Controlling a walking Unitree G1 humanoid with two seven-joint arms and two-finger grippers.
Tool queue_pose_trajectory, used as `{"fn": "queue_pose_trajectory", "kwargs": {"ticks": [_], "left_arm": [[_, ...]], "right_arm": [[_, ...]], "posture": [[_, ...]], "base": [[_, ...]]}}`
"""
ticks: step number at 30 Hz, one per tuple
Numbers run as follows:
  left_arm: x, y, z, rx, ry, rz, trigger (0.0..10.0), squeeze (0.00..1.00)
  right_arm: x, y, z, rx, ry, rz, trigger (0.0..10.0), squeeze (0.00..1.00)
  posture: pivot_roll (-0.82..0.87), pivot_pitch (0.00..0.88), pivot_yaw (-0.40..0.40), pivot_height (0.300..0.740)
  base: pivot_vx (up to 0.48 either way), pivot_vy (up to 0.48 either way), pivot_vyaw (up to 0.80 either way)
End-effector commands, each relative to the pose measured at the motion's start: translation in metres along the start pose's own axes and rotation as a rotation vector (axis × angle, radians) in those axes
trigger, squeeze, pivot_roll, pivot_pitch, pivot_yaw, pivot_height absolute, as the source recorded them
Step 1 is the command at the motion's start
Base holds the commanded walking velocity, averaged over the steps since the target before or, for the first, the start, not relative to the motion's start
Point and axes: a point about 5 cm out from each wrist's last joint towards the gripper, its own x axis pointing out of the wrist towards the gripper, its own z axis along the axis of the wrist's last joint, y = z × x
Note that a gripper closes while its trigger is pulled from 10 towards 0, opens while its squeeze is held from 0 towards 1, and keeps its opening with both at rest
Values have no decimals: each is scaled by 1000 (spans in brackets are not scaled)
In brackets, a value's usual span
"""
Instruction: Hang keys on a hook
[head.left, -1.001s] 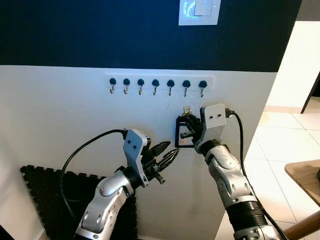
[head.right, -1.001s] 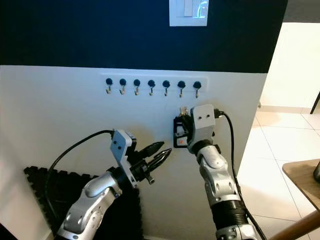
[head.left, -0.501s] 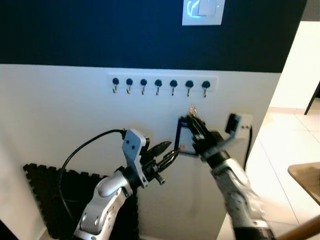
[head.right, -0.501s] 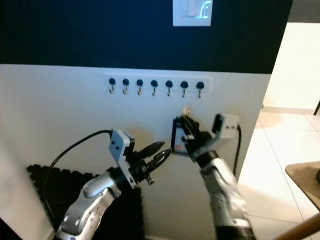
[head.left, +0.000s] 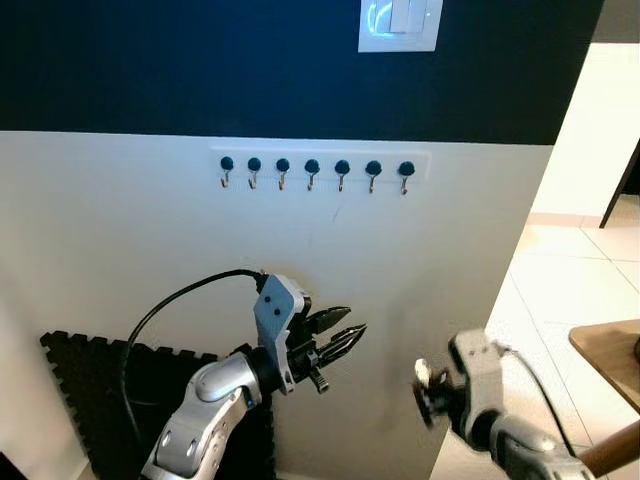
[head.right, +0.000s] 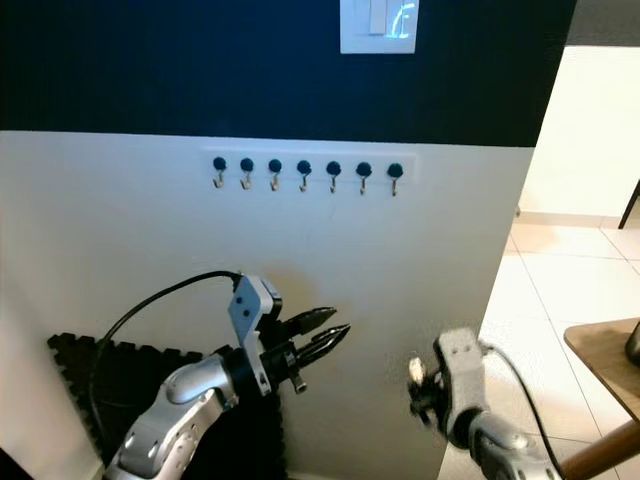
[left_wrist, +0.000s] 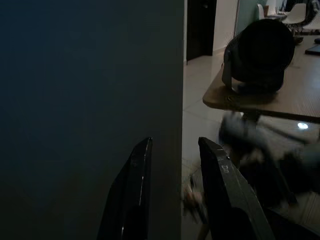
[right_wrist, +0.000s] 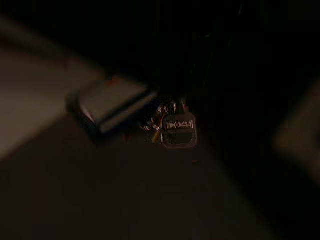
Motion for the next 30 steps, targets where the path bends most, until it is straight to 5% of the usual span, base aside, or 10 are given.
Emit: {"fn": "queue_pose_trajectory", "kwargs": {"ticks": [1, 9, 16, 23, 30], "left_arm": [[-4, 0, -7, 3, 51, 1, 10000, 0], [-7, -2, -8, -7, 62, -13, 10000, 0], [-7, -4, -8, -10, 66, -25, 10000, 0], [-7, -5, -8, -12, 70, -36, 10000, 0], [-7, -6, -9, -15, 73, -46, 10000, 0]], "right_arm": [[1, 0, -8, -23, 54, -21, 10000, 0], [-2, -28, -17, -151, 134, -338, 10000, 0], [-9, -47, -10, -43, 42, -566, 10000, 0], [-23, -59, -9, -53, -1, -811, 10000, 0], [-40, -65, 5, 50, -227, -996, 10000, 0]], "posture": [[9, 51, 36, 740], [13, 62, 37, 740], [13, 65, 39, 740], [11, 71, 45, 740], [12, 71, 46, 740]], "base": [[0, 0, 0], [0, 0, 0], [0, 0, 0], [0, 0, 0], [0, 0, 0]]}}
